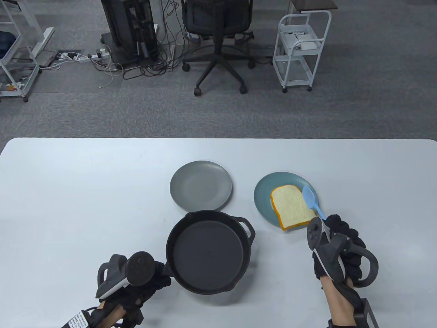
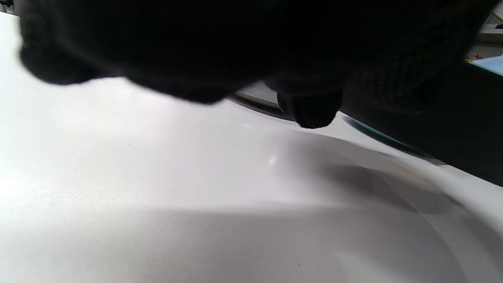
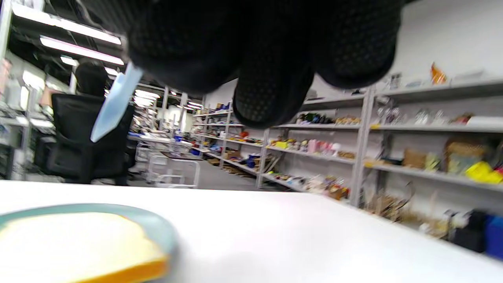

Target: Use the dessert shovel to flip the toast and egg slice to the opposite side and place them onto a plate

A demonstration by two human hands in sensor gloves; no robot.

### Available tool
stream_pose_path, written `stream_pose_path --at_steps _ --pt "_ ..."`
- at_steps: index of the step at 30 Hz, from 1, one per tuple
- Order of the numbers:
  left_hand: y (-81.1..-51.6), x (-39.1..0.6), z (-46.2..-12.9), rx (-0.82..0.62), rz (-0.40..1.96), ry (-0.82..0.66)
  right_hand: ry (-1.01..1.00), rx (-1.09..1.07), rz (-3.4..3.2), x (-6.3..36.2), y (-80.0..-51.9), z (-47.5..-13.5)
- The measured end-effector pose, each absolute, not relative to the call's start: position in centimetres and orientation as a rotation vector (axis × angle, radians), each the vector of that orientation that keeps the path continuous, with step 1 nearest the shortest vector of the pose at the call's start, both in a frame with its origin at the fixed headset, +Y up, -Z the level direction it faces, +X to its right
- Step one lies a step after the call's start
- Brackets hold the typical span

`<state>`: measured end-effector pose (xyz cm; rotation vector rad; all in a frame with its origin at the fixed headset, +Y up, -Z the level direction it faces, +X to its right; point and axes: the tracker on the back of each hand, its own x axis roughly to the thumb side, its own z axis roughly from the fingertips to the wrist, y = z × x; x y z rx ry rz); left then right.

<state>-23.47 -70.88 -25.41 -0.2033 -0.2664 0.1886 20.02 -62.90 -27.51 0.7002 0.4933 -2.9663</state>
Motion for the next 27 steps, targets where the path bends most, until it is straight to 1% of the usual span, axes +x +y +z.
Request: stream_pose_path --at_steps 3,6,10,12,17,20,23,27 --pt "-70.9 -23.5 -25.4 -0.207 0.189 -0.265 0.536 0.656 -3.114 19.1 -62.9 -27.0" --pt "-70.9 -23.5 -25.5 -0.212 0.189 -0.265 0.497 0.592 -3.234 17.6 -63.3 -26.6" --pt "-70.9 -23.5 -25.5 -0.217 0.189 -0.268 0.5 0.374 -3.337 15.0 -64.2 -25.9" --pt "-70.9 -23.5 -25.5 -0.219 0.187 -0.269 0.512 0.312 -3.384 14.1 -64.5 -25.6" --pt "-70.9 -23.6 -25.6 -0.218 0.182 -0.274 0.503 0.065 -3.588 12.3 -66.1 -24.8" --pt "-71.0 -23.6 -25.7 -0.22 0.185 -0.279 0.448 0.004 -3.659 11.7 -67.0 -24.3" --pt "-71.1 -23.7 -25.8 -0.209 0.171 -0.287 0.458 -0.044 -3.634 11.4 -67.7 -23.8" --pt "-71.4 -23.8 -26.2 -0.196 0.158 -0.303 0.494 -0.031 -3.666 11.9 -68.4 -23.6"
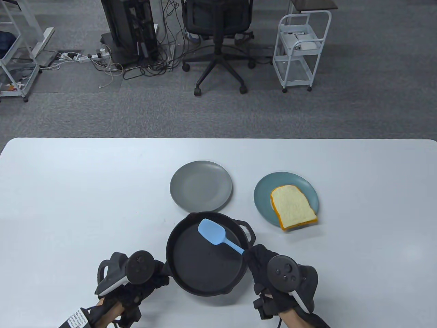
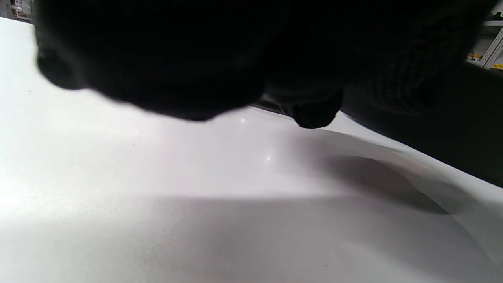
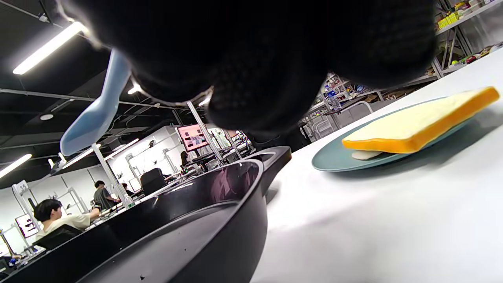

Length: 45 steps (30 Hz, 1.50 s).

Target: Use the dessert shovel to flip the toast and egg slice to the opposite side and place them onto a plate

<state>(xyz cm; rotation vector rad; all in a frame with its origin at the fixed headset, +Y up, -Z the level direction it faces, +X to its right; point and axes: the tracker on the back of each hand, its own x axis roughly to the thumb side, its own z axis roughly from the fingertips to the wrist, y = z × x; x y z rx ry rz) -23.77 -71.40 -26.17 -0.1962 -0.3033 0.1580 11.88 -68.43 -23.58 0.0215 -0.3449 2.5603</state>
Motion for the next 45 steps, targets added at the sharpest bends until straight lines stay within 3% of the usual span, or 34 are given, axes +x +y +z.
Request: stream_pose_path --at_steps 21,39,45 --pt "-75.5 -24.5 -28.4 -0.362 -0.024 -0.293 -0.263 -0.045 2.528 12.7 -69.7 -24.0" --pt "-75.0 -22.7 -27.3 -0.283 -0.228 -0.304 -0.23 -0.051 2.548 12.4 -70.2 -24.1" --pt "-74.6 -23.2 -27.3 -0.322 -0.211 -0.3 -0.22 -0.048 2.556 12.4 -70.2 -24.2"
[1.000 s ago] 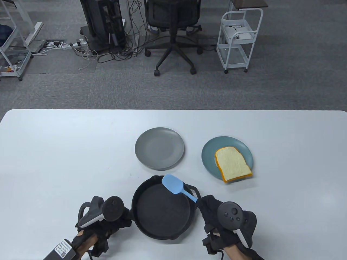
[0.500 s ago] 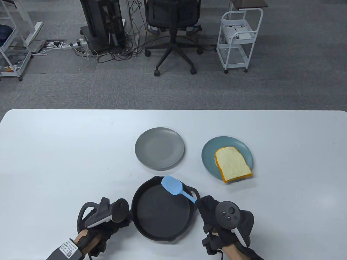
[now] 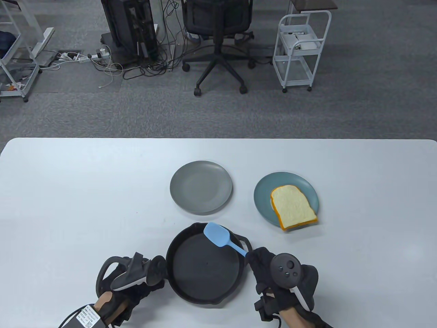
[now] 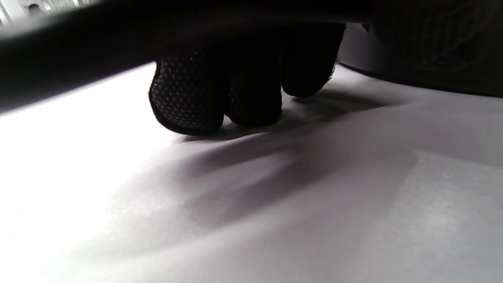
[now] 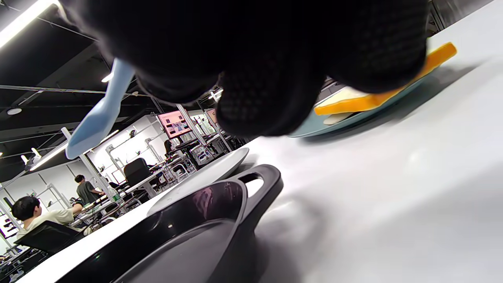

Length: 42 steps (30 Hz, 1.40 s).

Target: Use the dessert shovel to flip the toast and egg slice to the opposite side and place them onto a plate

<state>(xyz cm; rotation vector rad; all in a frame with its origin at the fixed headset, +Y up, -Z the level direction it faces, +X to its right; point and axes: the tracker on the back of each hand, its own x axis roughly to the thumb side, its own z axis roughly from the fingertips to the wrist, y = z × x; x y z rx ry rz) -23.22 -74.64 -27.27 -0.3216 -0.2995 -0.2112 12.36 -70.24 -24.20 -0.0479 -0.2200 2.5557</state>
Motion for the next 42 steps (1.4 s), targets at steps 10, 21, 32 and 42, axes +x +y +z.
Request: stream_pose_path --at_steps 10,21,32,42 --pt "-71.9 -25.8 -27.5 -0.219 -0.045 -0.24 -0.222 -0.047 2.554 12.4 -70.4 -24.2" --pt "-69.8 -28.6 -27.8 0.026 0.097 -0.209 -0.2 -0.041 2.577 12.3 -70.6 -24.3" --pt "-71.0 -31.6 -29.3 -0.056 0.223 -0.129 -0.102 -0.034 2.664 11.4 -71.6 -24.9" --pt "-71.2 -31.0 -29.3 -0.078 0.179 -0.137 -0.091 -0.056 2.804 9.6 -72.5 -26.2"
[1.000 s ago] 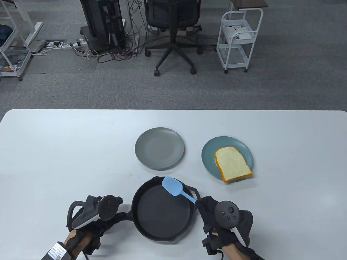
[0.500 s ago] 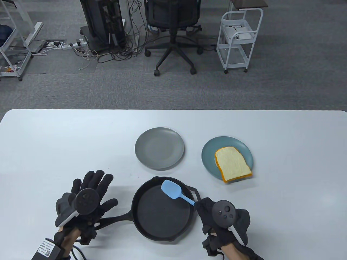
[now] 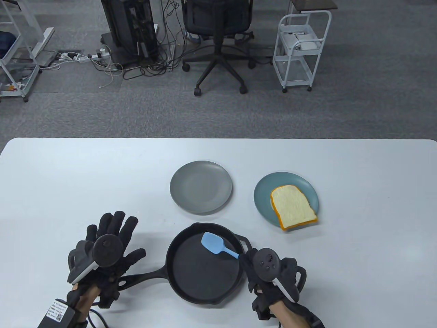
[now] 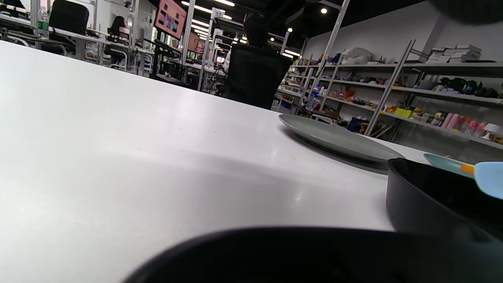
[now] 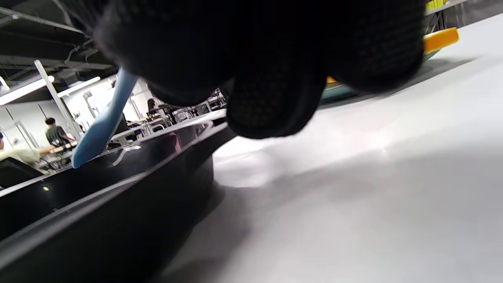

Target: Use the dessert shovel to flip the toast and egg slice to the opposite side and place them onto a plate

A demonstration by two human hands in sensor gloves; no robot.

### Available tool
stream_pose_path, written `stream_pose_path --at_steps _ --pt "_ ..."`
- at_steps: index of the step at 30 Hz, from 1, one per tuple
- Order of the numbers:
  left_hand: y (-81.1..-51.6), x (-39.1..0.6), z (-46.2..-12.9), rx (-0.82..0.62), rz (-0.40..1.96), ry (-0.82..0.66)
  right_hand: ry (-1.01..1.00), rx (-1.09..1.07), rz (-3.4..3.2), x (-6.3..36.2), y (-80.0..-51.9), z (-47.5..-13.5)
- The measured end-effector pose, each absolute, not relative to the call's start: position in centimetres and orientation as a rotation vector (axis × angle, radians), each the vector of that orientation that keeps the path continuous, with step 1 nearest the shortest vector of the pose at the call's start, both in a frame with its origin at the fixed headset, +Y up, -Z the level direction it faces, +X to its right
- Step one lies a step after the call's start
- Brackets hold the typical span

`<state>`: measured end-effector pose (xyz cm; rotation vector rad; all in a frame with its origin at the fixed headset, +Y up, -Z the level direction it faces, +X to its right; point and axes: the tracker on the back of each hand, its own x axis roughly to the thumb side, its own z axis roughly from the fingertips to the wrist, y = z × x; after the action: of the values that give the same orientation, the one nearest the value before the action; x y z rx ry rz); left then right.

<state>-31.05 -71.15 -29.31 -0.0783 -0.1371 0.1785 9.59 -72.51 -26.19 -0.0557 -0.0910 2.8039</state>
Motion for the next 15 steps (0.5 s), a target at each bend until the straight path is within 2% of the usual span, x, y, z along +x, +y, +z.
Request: stream_pose_path --at_steps 10,15 --pt "-71.5 -30.7 -29.3 -0.104 0.155 -0.142 -0.068 -0.03 3.002 7.7 -72.9 -26.6" --pt "-71.7 -30.4 -29.3 -0.113 0.134 -0.149 -0.189 0.066 3.127 6.7 -72.6 -25.7"
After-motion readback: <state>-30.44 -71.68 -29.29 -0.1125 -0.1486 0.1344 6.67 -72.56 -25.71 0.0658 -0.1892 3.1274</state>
